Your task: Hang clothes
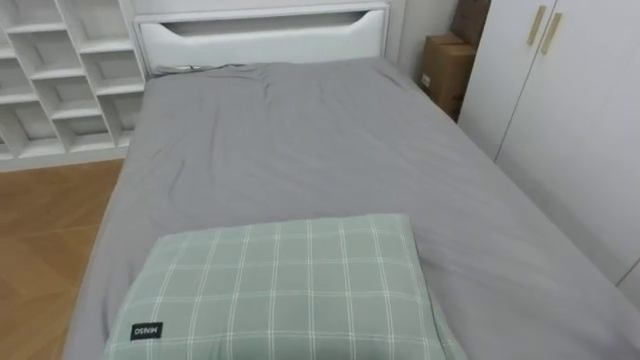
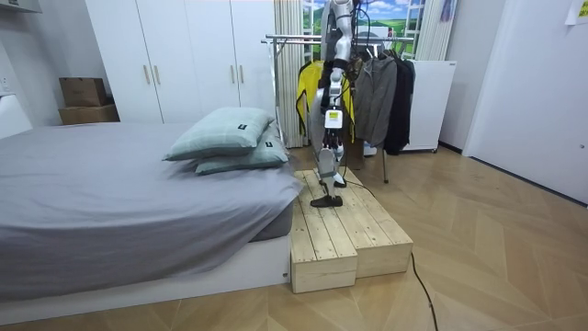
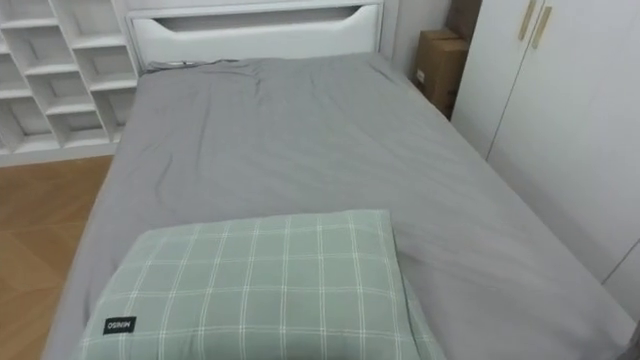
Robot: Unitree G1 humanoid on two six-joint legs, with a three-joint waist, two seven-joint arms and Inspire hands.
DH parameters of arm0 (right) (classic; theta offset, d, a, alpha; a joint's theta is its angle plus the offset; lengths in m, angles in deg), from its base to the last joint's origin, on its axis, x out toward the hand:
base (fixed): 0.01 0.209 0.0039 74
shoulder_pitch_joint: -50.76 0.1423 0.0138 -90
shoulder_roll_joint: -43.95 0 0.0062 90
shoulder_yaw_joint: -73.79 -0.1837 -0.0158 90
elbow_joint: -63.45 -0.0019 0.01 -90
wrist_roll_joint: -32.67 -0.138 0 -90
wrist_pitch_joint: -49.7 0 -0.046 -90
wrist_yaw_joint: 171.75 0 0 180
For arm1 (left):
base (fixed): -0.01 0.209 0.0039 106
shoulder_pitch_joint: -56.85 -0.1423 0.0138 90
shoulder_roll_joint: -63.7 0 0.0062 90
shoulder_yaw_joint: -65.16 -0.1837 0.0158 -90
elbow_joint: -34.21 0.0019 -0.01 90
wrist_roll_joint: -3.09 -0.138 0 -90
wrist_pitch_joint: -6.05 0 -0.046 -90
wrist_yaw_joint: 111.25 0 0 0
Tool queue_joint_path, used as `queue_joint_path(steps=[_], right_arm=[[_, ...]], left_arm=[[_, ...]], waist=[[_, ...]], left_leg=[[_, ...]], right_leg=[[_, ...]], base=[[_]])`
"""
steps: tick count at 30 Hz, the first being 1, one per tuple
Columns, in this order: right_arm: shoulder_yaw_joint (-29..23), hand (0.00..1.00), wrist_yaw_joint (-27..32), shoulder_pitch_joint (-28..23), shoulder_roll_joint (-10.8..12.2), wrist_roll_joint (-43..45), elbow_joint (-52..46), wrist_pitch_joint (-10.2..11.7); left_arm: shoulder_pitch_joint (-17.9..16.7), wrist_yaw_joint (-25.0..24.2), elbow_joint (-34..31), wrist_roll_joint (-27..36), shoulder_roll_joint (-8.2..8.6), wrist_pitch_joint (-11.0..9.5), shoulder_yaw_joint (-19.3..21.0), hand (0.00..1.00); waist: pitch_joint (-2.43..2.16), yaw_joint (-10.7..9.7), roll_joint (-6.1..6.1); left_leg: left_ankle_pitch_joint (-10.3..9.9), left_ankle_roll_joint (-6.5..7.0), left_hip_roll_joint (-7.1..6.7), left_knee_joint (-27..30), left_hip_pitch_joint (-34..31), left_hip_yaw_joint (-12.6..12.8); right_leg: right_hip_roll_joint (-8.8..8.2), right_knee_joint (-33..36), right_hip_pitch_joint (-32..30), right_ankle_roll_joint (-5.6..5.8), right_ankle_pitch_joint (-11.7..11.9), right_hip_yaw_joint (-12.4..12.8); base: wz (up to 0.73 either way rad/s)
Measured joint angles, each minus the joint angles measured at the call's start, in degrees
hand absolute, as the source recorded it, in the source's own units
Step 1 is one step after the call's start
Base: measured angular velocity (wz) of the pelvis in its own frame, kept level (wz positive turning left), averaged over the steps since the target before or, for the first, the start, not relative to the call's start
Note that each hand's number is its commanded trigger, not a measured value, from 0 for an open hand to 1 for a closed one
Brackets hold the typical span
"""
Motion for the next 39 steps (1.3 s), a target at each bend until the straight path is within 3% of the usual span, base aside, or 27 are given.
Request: queue_joint_path(steps=[7,15,22,33,39], right_arm=[[0.9,0.00,0.3,-3.0,0.0,0.6,-1.3,0.6],[0.9,0.00,0.0,-5.3,-0.1,1.5,-2.1,-0.3],[0.9,0.00,-0.1,-5.0,0.0,2.3,-2.0,-1.6],[1.1,0.00,-1.4,-3.2,0.0,5.5,-2.6,-1.8],[1.0,0.00,-2.0,-2.5,0.1,5.6,-3.1,-1.8]], left_arm=[[2.7,0.0,-1.3,0.0,-0.14,-0.5,0.0,0.00],[3.9,0.0,-1.3,0.0,-0.14,-1.2,-0.1,0.00],[3.3,0.0,-0.5,-2.4,-0.05,-1.0,-0.1,0.00],[2.0,0.0,0.5,-3.7,0.56,-0.7,-1.7,0.00],[2.5,-0.1,0.5,-6.3,1.34,-0.7,-2.4,0.00]], waist=[[-0.06,-1.0,-0.41],[-0.11,-1.6,-0.44],[-0.50,-1.2,0.36],[-0.15,-0.8,1.47],[-0.14,-0.9,1.50]], left_leg=[[0.5,-0.62,0.22,0.7,-2.0,-0.9],[0.6,-0.63,0.22,0.6,-1.7,-0.8],[0.6,-0.66,0.22,0.7,-1.8,-1.6],[0.8,-0.85,0.14,0.7,-1.8,-2.6],[0.9,-0.58,-0.75,1.8,-2.9,-4.0]], right_leg=[[0.42,-0.2,-1.0,-1.17,-0.8,-0.6],[0.44,-0.2,-0.9,-1.16,-0.9,-0.4],[0.53,0.0,-0.9,-1.16,-0.9,-1.5],[0.56,0.0,0.1,-1.10,-0.9,-2.3],[-0.09,-0.1,0.0,-1.50,-2.1,-4.2]], base=[[0.06],[0.00],[0.05],[0.04],[0.16]])
